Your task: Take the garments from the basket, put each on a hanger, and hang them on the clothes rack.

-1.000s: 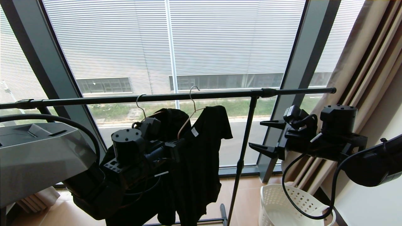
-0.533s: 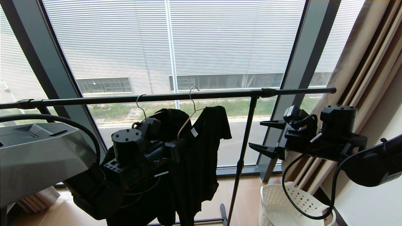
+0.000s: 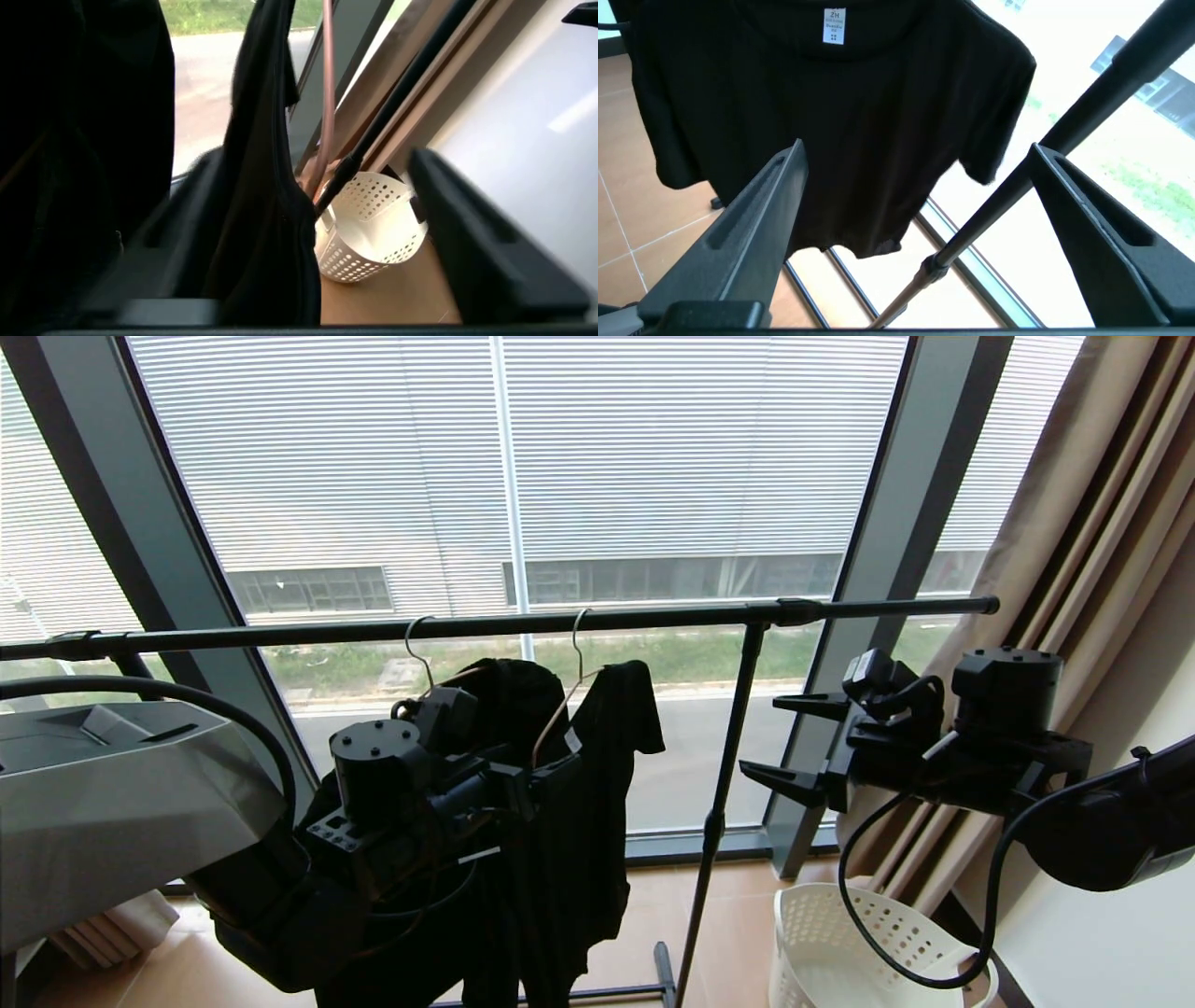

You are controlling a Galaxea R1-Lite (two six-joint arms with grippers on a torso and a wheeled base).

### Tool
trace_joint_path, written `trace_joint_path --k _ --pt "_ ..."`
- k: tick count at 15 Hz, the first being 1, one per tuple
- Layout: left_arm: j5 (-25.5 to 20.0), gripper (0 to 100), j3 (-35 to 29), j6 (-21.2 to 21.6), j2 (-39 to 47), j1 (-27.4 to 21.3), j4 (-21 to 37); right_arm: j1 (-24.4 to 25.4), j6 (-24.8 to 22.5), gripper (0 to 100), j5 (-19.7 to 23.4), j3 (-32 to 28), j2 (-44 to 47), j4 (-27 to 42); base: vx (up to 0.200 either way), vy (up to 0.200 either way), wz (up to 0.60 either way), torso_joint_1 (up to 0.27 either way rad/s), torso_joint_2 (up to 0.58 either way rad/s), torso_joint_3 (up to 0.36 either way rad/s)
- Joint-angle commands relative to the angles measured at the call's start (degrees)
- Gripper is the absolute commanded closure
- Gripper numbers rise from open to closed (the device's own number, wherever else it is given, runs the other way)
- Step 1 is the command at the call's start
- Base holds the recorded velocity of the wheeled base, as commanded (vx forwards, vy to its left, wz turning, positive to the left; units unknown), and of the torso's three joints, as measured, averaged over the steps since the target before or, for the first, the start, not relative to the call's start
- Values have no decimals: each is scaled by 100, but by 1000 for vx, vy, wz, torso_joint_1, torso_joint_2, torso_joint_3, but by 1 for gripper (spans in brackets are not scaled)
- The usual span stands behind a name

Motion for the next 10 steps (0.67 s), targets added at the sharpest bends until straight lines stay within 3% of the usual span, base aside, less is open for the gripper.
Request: trace_joint_path --k 1,7,10 --pt "-1 0 8 5 -26 1 5 1 -1 0 3 2 12 -3 0 0 0 0 0 0" --pt "-54 0 148 14 -342 1 22 1 -1 0 12 28 -67 -12 0 0 0 0 0 0" --pt "-309 0 456 84 -1098 97 128 10 16 0 -6 688 -612 -557 0 0 0 0 0 0"
